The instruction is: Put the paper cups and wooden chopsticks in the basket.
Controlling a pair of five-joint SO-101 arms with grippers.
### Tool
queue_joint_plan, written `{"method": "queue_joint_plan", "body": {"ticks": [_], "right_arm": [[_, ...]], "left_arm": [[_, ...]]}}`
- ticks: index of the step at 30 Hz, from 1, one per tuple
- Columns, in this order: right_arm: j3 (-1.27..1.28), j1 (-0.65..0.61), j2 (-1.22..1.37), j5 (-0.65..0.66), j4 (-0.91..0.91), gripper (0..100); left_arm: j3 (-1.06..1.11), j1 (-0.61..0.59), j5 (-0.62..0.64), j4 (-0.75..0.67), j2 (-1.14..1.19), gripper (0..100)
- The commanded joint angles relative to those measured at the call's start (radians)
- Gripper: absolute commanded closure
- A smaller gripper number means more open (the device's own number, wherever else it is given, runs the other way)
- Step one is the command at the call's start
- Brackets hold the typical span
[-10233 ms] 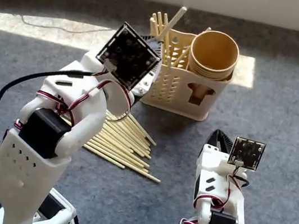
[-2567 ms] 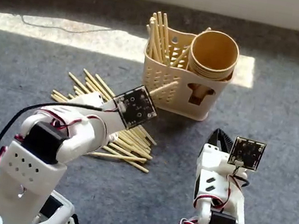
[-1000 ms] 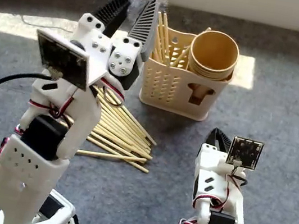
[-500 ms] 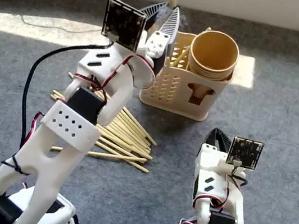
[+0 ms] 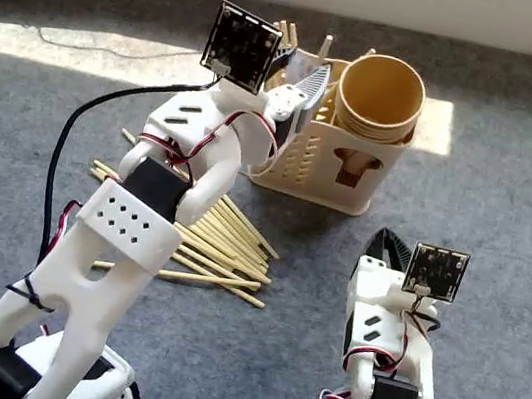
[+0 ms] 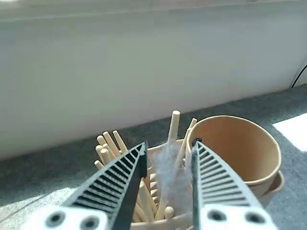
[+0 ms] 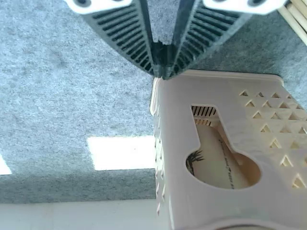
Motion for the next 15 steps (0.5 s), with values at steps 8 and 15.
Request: {"method": "queue_joint_plan", "body": {"ticks": [8, 15], "right_arm": [[0.104, -0.005, -0.012, 0.009, -0.035, 99.3], [0.104, -0.005, -0.012, 0.008, -0.035, 99.3]], "left_arm": [[-0.035, -0.094, 0.003, 0.334, -0.302, 84], [0.140, -0.213, -0.098, 0.489, -0.530, 84]]}}
